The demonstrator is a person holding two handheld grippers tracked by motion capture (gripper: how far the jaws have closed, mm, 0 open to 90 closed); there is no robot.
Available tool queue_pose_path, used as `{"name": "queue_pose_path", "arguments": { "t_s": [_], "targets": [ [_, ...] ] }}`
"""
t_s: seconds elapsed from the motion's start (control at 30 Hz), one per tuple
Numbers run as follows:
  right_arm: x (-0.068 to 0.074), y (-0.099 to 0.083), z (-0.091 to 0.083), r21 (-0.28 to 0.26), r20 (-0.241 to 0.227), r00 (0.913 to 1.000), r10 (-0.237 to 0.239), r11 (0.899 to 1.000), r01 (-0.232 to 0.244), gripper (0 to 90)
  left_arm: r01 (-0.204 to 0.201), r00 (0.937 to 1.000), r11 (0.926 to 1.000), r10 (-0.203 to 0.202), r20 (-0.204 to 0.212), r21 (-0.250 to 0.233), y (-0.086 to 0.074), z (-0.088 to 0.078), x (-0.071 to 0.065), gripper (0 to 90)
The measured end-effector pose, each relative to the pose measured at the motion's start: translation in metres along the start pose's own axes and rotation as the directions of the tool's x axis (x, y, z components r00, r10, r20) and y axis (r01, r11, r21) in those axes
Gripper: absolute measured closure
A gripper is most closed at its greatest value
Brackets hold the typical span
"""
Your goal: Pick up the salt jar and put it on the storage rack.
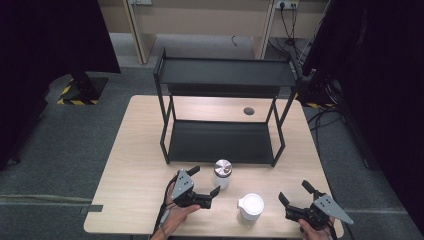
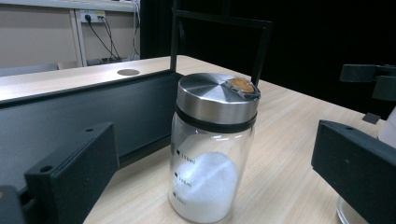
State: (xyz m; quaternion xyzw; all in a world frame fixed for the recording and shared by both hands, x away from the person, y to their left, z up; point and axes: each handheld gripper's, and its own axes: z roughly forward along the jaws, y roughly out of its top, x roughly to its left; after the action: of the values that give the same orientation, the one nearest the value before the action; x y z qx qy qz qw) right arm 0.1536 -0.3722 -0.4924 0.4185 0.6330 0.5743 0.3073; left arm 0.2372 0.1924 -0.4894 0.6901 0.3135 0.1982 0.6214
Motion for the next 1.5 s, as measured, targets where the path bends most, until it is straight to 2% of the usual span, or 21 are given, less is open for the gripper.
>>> {"name": "queue_pose_path", "arguments": {
  "t_s": [0.3,0.43,0.83,1.07,1.5],
  "targets": [
    [0.000,0.000,0.000,0.001,0.001,1.0000,0.002,1.000,-0.002,0.3,-0.009,0.9998,0.9999,0.009,0.015,0.009,0.004,0.013,0.000,0.2],
    [-0.001,0.000,0.000,0.002,0.002,1.0000,0.003,1.000,-0.003,0.3,0.000,0.9998,0.9999,0.000,0.021,0.013,0.005,0.020,0.002,0.2],
    [-0.001,0.000,0.000,0.004,0.003,1.0000,0.009,1.000,-0.009,0.3,-0.017,0.9993,0.9994,0.016,0.033,0.031,0.009,0.037,0.005,0.4],
    [-0.001,0.000,0.000,0.003,0.002,1.0000,0.009,1.000,-0.009,0.3,-0.029,0.9991,0.9981,0.028,0.031,0.053,0.010,0.046,0.004,2.0],
    [-0.002,0.000,-0.001,0.000,0.003,0.9999,0.010,1.000,-0.010,0.3,-0.043,0.9984,0.9970,0.041,0.040,0.065,0.010,0.058,0.005,7.3]
  ]
}}
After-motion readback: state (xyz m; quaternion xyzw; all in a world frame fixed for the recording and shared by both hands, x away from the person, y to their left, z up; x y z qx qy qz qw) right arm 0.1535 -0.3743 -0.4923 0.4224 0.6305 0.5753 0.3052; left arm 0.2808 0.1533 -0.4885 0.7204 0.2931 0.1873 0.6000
